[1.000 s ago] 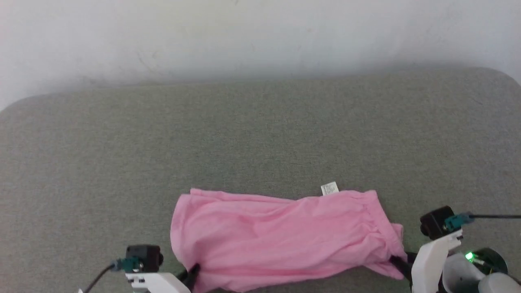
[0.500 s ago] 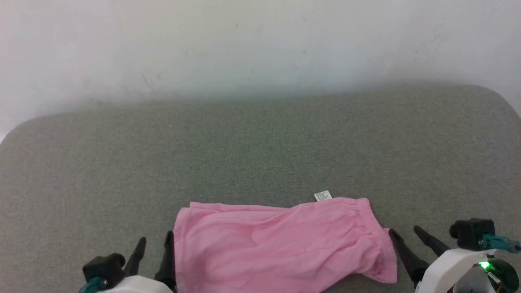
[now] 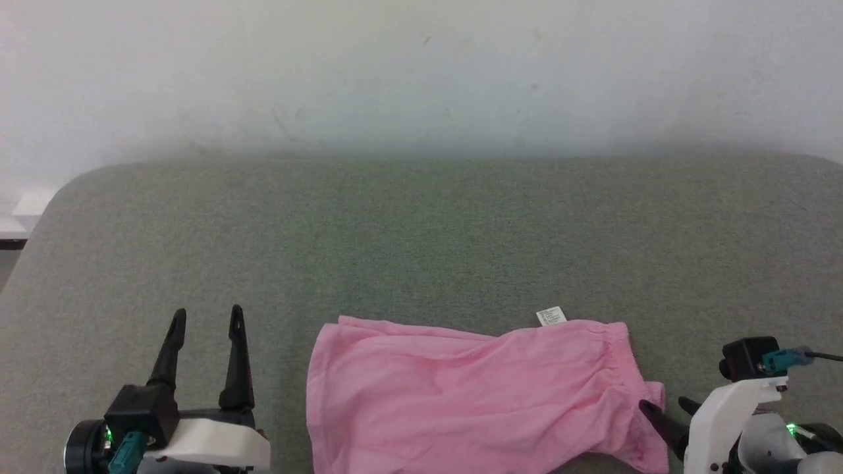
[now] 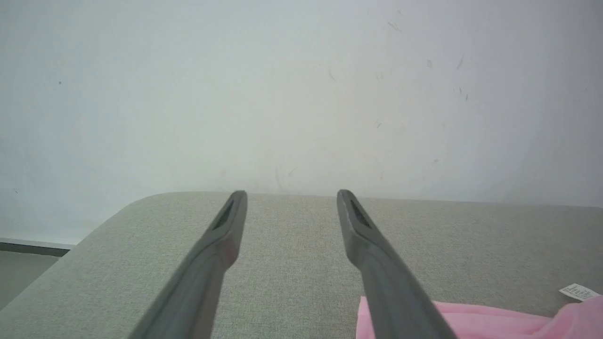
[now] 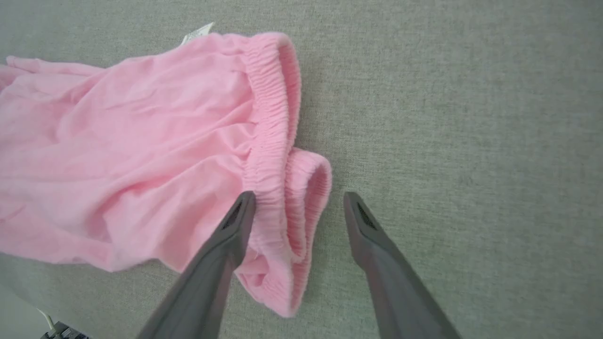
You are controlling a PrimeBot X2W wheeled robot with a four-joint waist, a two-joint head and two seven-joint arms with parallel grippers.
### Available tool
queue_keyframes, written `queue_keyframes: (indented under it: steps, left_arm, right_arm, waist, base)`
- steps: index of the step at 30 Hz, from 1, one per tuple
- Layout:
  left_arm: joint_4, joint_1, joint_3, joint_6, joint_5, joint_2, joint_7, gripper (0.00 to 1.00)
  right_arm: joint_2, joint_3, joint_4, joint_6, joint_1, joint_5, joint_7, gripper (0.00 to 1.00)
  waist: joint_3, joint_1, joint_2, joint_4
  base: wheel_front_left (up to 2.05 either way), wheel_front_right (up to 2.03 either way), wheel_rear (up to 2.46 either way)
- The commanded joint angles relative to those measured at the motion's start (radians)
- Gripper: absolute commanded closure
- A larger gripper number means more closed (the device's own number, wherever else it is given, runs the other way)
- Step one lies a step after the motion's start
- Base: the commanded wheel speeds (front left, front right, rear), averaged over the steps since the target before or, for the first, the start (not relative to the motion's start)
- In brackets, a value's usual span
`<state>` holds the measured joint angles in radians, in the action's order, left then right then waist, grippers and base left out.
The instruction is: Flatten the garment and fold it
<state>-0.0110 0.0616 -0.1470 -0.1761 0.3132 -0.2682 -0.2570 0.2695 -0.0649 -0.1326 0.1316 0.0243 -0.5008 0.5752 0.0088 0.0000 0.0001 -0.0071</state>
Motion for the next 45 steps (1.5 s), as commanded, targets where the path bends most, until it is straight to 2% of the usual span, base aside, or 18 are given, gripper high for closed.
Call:
queue_keyframes:
  steps: [1,9,10,13,22,30,33,38,42,45]
  left_arm:
    - [-0.013,-0.003,0.018,0.019,-0.031,0.013,-0.004,0.0]
    - [-0.005,0.005,0.062,0.089,-0.094,0.062,-0.005,0.0]
    - [-0.002,0.005,0.064,0.096,-0.1,0.067,-0.005,0.0]
    - [0.004,0.005,0.07,0.114,-0.118,0.081,-0.005,0.0]
    - [0.017,0.017,0.093,0.142,-0.154,0.103,-0.005,0.0]
    - [0.022,0.032,0.111,0.16,-0.171,0.123,-0.005,0.0]
    - [0.024,0.033,0.115,0.168,-0.175,0.13,-0.005,0.0]
    - [0.033,0.028,0.126,0.183,-0.178,0.138,-0.005,0.0]
    - [0.041,0.022,0.126,0.193,-0.183,0.148,-0.005,0.0]
    - [0.048,0.016,0.127,0.201,-0.186,0.153,-0.005,0.0]
  right_arm:
    - [0.0,-0.001,-0.029,-0.001,-0.03,-0.009,0.017,0.0]
    - [-0.017,-0.057,-0.204,-0.001,-0.071,-0.041,0.131,0.0]
    - [-0.021,-0.064,-0.221,-0.001,-0.071,-0.048,0.149,0.49]
    - [-0.026,-0.09,-0.247,-0.001,-0.072,-0.068,0.195,1.0]
    - [0.03,-0.099,-0.133,-0.001,-0.091,-0.059,0.089,1.0]
    - [0.108,0.074,-0.043,-0.001,0.007,-0.007,0.097,1.0]
    - [0.117,0.143,-0.023,-0.001,0.037,0.007,0.122,1.0]
    - [0.057,0.184,0.041,-0.001,0.032,-0.115,0.231,1.0]
    - [-0.011,0.162,0.122,-0.001,0.012,-0.269,0.338,1.0]
    - [-0.055,0.129,0.165,-0.001,-0.011,-0.351,0.372,1.0]
  waist:
    - [0.023,0.0,-0.0001,0.042]
    - [0.044,0.0,-0.0001,0.073]
    - [0.045,0.0,-0.0001,0.074]
    - [0.047,0.0,-0.0001,0.07]
    - [0.028,0.0,-0.0001,0.042]
    - [0.008,0.0,-0.0001,0.024]
    - [0.008,0.0,-0.0001,0.018]
    - [0.009,0.0,-0.0001,0.007]
    - [0.005,0.0,-0.0001,0.007]
    - [0.003,0.0,-0.0001,0.013]
  base:
    - [0.0,0.0,0.0]
    - [0.0,0.0,0.0]
    - [0.0,0.0,0.0]
    - [0.0,0.0,0.0]
    - [0.0,0.0,0.0]
    - [0.0,0.0,0.0]
    - [0.0,0.0,0.0]
    - [0.0,0.0,0.0]
    - [0.0,0.0,0.0]
    - [0.0,0.0,0.0]
